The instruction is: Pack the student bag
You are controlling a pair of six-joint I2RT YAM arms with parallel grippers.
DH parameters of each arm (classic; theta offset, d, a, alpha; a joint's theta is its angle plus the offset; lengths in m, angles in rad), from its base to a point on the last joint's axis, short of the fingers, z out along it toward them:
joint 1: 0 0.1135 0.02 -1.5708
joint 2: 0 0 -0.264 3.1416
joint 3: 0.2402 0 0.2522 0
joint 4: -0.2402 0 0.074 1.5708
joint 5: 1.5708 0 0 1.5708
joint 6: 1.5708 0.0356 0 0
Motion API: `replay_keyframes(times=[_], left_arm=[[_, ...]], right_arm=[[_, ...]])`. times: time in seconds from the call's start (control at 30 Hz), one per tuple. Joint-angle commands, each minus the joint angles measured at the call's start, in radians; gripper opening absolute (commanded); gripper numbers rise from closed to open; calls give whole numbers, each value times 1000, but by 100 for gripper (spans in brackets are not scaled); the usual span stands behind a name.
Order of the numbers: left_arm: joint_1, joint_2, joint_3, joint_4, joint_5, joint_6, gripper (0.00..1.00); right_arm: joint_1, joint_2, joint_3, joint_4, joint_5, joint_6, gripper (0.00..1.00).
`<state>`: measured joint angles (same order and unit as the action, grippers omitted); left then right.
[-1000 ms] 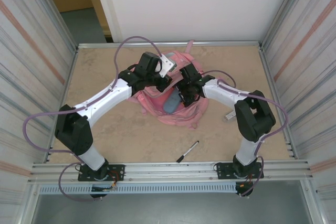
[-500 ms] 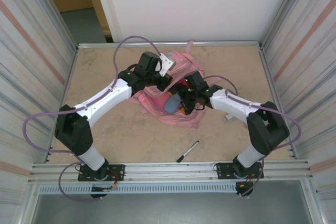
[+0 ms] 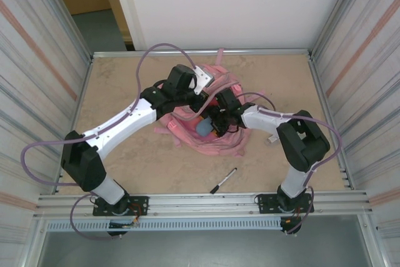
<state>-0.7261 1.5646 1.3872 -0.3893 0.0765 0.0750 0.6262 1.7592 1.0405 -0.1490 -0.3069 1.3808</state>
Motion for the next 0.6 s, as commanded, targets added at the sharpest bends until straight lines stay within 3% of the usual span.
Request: replay_keyframes(times=[0.0,0.07,0.17,0.57], left_arm=[[-24,-95,56,115,42,29,0],[-23,-105,58,101,41,31,0],[-23,-130,39,109,37,37,0],[-23,-145,45,124,37,47,0]], right_arm=[[-2,21,47,49,13,16,64],[-8,26,53,68,0,24,58],[-11,33,77,93,-9,24,56],[-19,221,290,191,-40,47,57]])
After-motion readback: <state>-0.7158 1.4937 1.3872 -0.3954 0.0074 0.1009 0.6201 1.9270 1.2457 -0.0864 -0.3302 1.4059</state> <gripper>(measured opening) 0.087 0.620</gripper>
